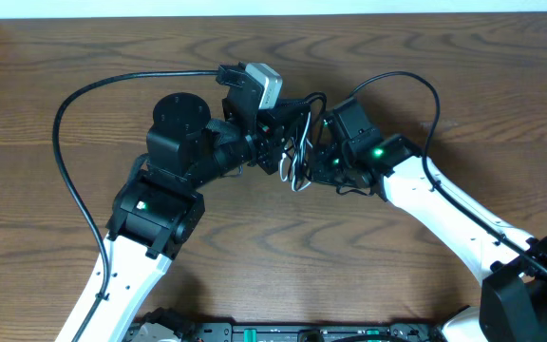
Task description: Untangle cables
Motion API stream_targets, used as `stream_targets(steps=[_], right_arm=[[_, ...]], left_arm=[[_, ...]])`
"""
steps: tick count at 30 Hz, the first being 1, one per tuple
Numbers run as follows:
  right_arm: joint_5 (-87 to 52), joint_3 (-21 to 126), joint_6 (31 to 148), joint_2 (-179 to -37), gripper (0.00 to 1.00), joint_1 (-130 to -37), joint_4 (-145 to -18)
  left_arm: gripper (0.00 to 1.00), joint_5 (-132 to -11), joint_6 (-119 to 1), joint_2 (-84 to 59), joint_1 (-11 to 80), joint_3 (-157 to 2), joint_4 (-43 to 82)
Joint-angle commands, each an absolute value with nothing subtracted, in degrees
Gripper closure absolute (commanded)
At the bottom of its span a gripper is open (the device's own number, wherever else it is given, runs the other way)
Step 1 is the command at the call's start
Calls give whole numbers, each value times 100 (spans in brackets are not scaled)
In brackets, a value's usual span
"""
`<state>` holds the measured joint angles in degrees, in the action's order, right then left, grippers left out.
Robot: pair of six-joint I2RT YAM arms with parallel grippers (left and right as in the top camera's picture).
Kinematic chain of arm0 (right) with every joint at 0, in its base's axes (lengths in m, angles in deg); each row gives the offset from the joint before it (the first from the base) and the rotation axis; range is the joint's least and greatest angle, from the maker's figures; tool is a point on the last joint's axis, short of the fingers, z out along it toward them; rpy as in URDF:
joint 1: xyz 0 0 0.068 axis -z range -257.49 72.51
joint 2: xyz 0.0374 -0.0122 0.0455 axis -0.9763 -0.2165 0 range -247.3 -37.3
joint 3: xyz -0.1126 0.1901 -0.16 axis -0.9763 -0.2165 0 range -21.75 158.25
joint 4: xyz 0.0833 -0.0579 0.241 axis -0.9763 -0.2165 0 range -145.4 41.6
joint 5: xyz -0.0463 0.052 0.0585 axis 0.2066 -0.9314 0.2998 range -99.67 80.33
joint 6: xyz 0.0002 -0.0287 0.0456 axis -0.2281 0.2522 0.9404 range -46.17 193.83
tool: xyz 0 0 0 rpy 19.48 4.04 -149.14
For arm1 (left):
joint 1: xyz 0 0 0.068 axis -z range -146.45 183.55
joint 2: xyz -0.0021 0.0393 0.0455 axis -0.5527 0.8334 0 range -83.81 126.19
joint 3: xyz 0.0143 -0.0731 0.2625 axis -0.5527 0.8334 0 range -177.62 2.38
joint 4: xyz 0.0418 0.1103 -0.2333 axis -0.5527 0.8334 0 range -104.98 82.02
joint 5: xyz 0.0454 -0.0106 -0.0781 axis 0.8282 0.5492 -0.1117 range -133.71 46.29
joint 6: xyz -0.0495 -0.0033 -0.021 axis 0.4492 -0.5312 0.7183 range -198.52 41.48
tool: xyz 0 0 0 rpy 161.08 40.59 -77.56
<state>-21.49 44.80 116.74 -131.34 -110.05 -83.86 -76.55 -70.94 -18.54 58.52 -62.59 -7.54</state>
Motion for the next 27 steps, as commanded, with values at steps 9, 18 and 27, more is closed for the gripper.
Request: stream_targets(steps=[9,18,27], right_arm=[[-2048,4445,11792,-13182,99,-10974,-8445],[-724,4445,11790,-13182,99,-10673,-9403],[-614,4445,11139,-13180,99,-9726,-9770]], left_arm=[[92,-7437,-7051,-1871,5876,-6366,-826],[92,-6717,-7090,-1897,5634,-6366,-750],[92,-6667,-7155,-1897,5170,-6364,-254]])
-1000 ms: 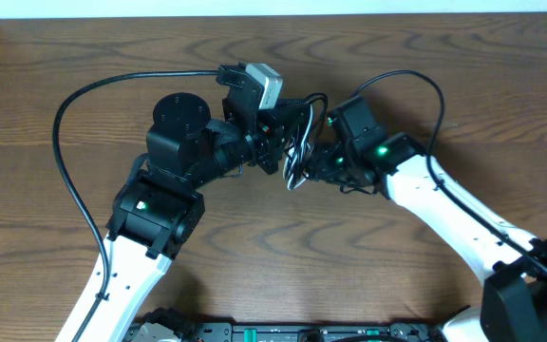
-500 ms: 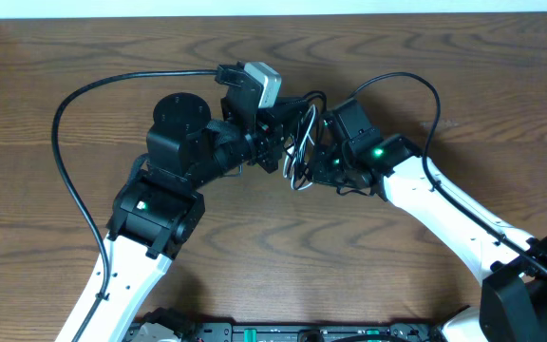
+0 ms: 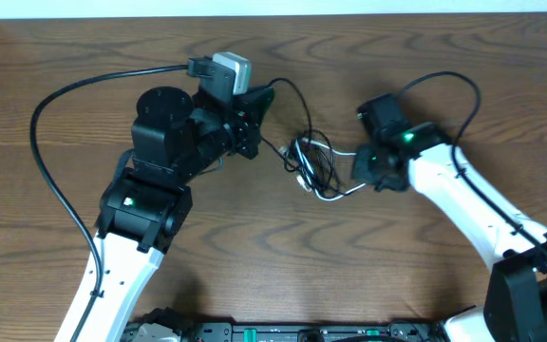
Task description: Untangle cables
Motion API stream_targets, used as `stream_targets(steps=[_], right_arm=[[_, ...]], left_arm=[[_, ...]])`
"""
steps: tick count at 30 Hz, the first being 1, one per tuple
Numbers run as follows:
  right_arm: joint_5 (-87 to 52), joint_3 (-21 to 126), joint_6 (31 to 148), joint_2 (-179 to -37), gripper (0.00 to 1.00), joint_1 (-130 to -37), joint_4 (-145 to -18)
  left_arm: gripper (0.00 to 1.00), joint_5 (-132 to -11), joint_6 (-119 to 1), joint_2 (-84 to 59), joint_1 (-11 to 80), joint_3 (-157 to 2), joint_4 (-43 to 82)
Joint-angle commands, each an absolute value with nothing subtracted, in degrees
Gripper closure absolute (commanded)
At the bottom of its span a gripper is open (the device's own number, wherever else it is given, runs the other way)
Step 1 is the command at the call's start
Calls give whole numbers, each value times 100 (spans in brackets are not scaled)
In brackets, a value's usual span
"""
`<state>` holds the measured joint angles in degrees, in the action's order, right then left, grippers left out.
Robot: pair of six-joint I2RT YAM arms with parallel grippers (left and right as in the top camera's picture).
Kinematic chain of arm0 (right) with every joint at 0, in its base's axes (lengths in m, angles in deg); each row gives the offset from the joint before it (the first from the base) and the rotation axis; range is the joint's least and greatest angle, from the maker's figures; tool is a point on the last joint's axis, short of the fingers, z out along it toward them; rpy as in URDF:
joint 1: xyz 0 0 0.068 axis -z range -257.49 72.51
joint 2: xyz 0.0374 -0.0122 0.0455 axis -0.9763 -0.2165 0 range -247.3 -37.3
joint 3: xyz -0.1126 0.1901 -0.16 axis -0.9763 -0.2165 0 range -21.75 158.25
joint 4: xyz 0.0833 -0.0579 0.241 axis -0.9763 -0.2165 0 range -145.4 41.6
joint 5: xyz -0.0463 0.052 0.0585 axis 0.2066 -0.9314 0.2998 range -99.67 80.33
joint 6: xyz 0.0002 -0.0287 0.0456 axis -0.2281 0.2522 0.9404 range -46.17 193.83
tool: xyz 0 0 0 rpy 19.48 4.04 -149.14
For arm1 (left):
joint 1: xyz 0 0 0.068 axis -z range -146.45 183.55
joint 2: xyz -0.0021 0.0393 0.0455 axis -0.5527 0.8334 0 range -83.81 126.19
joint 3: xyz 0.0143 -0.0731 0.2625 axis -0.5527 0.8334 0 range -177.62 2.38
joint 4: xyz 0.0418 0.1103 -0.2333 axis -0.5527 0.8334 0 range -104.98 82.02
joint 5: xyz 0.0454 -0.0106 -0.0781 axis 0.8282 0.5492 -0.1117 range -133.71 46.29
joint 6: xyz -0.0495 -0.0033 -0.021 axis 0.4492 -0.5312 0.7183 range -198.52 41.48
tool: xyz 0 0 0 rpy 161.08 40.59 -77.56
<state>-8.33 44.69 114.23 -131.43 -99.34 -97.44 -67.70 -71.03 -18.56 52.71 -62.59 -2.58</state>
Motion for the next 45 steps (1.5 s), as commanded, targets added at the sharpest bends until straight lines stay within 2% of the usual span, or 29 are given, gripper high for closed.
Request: stream_targets(steps=[1,12,13,15,16,18,25,31,40,44,45], right_arm=[[-619,4445,11078,-13180,99,-9602,-9779],[-1458,4825,10236,-12933,99,-8194,-10065],[-1452,4954,10173,-12883,99,-8118,-10163],[-1454,5317,10000,-12756,99,-7945,-10419],[-1454,5564,9913,-12675,99,-7855,-10592],[-1456,5992,9784,-12555,99,-7753,-10880],[-1502,7640,9388,-12365,99,-7759,-11890],[-2446,8637,9218,-12356,99,-7820,-12303],[-1915,8882,9218,-12389,99,-8061,-12618],[-1556,8866,9218,-12437,99,-8061,-12788],[-1524,8858,9215,-12454,93,-8061,-12834]], left_arm=[[92,-6637,-7155,-1897,5133,-6364,-212],[87,-6210,-7155,-1613,5022,-6349,765],[85,-6232,-7155,-1545,5024,-6349,824],[66,-6348,-7155,-1377,5024,-6346,900],[60,-6449,-7155,-1292,5024,-6344,900],[57,-6739,-7158,-1117,5024,-6344,872],[55,-7690,-7160,-442,5142,-6344,653],[55,-8481,-7155,245,5426,-6344,79],[55,-8827,-7155,717,5804,-6344,-363],[51,-8737,-7160,717,6058,-6344,-579],[51,-8617,-7158,717,6117,-6344,-595]])
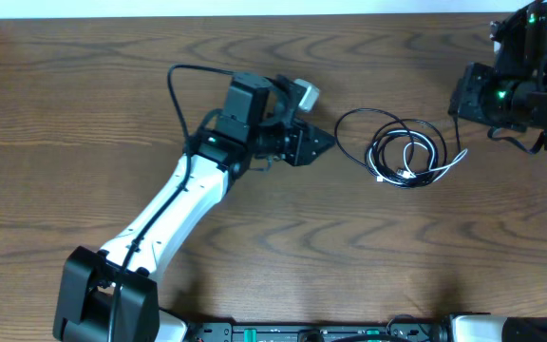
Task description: Untangle cables
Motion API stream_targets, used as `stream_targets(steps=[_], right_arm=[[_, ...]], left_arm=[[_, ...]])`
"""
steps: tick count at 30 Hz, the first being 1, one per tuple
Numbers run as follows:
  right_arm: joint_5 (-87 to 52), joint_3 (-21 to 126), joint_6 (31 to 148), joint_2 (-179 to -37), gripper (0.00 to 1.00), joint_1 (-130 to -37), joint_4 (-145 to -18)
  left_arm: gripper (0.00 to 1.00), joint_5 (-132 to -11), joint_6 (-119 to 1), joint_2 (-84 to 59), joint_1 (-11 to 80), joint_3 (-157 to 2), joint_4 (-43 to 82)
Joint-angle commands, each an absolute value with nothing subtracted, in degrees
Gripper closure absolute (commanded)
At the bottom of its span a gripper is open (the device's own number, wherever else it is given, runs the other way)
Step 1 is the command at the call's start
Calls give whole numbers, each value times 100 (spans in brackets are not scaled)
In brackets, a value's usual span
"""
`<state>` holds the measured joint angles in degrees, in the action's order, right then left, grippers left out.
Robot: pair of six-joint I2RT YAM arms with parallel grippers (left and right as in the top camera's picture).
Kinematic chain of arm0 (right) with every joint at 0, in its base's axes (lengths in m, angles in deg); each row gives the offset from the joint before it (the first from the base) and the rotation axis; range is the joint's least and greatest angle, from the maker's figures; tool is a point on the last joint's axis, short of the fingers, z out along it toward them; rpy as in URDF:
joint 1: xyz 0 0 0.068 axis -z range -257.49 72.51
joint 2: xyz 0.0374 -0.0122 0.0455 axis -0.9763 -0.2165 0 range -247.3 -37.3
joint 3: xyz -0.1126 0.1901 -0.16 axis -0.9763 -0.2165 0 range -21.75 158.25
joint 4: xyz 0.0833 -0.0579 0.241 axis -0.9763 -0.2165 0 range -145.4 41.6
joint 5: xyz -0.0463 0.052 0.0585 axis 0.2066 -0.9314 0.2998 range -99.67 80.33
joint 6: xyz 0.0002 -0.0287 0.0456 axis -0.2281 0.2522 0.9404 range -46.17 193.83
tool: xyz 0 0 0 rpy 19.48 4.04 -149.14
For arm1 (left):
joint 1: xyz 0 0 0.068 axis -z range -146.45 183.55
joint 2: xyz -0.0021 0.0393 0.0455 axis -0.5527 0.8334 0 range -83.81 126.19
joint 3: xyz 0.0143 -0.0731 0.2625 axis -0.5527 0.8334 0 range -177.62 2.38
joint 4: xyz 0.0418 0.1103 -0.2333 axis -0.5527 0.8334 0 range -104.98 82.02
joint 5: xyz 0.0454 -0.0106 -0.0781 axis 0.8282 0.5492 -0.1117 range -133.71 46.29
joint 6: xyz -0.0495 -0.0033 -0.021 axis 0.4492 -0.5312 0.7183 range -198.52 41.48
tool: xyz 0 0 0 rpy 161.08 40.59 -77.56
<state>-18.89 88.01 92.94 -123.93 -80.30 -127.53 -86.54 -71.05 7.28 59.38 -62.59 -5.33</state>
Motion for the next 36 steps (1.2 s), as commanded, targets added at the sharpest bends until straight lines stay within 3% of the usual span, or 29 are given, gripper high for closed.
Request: stream_targets(steps=[1,3,7,9,16,24,36], right_arm=[[-1519,8838,9213,-12470,87,-8061,-12867],[-1517,8744,9045,-12513,80,-8061,-12904],[-1519,8270,8590,-12572,46,-8085,-12795],[-1517,7948,8457,-12572,41,-8137,-12668],[-1517,6471,8459,-12572,39,-8380,-11844],[-1559,4991,8800,-12572,43,-8596,-10751],[-962,4222,8966,-12878,36,-8644,-9512]], left_arm=[[51,-8488,-7155,717,6167,-6342,-590],[51,-8282,-7155,717,6244,-6344,-571],[51,-8158,-7153,717,6237,-6344,-636],[47,-8156,-7096,715,6169,-6344,-713],[28,-8160,-6714,695,5656,-6344,-802],[27,-8400,-6574,673,5135,-6344,-520],[27,-8527,-6598,660,5151,-6344,-437]])
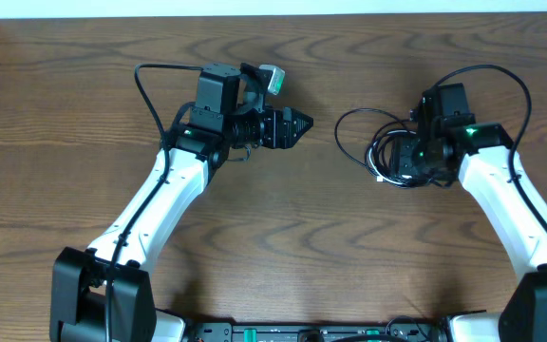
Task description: Untangle cables
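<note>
A tangle of black and white cables (386,150) lies on the table right of centre, with one black loop (346,133) spreading out to its left. My right gripper (412,160) is down on the right side of the tangle; the wrist hides its fingers, so its state does not show. My left gripper (300,123) points right, a short way left of the black loop and apart from it. Its fingers look close together with nothing seen between them.
A wooden table (273,256) carries everything. The left arm's own black cable (150,85) arcs above its forearm, and the right arm's cable (501,81) loops over its wrist. The table's far edge (254,15) runs along the top.
My right arm was up in the far right corner and now sits over the right side of the cable tangle. My left gripper has shifted slightly left and back. The tangle lies in about the same spot.
Both grippers were first crowded together on the tangle at mid-table. Then they stood apart with the cables strung between them. Then the tangle lay alone right of centre with both grippers off it, and now the right gripper is back on it.
</note>
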Motion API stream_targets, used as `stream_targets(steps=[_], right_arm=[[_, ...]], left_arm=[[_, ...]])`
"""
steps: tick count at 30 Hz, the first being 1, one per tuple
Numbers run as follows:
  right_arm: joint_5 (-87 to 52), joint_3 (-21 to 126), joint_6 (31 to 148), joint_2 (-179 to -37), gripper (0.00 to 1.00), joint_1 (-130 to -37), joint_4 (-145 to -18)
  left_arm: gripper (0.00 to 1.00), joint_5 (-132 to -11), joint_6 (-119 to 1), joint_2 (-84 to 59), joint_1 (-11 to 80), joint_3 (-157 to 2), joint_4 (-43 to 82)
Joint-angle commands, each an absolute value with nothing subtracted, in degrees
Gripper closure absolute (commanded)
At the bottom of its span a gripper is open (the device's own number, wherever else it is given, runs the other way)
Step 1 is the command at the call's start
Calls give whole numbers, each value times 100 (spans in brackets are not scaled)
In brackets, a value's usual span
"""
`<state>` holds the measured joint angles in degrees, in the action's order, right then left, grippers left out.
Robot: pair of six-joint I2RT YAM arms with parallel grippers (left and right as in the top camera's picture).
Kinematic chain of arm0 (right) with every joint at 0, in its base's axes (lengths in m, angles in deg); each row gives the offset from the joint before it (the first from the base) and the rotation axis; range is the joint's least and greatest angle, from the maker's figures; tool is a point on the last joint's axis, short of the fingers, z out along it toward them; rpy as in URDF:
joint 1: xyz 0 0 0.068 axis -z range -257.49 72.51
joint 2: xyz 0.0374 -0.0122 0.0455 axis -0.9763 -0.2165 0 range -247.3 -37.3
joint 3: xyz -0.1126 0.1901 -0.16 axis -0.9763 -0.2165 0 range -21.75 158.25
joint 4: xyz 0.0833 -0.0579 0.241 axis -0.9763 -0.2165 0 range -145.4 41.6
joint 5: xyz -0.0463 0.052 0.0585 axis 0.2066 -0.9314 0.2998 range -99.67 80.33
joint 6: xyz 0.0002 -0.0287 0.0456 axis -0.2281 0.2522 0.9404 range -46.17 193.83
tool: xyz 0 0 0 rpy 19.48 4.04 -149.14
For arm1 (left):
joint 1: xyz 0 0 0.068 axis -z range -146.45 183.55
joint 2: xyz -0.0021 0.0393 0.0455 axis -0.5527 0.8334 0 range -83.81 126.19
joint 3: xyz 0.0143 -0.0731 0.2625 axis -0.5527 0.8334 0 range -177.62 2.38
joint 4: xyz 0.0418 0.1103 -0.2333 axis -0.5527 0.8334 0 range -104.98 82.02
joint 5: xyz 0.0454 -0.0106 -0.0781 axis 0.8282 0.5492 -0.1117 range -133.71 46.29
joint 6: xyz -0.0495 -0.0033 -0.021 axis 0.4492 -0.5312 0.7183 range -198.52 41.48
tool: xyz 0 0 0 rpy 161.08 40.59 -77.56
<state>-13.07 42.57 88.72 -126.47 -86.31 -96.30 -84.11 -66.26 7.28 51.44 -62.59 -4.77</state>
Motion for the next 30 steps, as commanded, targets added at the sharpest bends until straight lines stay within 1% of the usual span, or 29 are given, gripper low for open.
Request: stream_targets(steps=[1,6,9,13,26,30], right_arm=[[-955,4222,8966,-12966,36,-8642,-9457],[-958,4222,9047,-13532,38,-8644,-9195],[-960,4222,9056,-13831,43,-8644,-9003],[-940,4222,9056,-14124,46,-8636,-8837],[-883,4222,8872,-14369,47,-8223,-8489],[-947,4222,8833,-14382,54,-8175,-8520]], left_arm=[[27,-8527,-6600,649,5151,-6344,-424],[27,-8497,-6898,522,5151,-6344,-212],[27,-8392,-6989,389,5151,-6344,-46],[27,-8326,-7005,212,5151,-6344,127],[27,-8306,-7448,-363,5151,-6344,863],[27,-8302,-7512,-450,5151,-6344,1016]])
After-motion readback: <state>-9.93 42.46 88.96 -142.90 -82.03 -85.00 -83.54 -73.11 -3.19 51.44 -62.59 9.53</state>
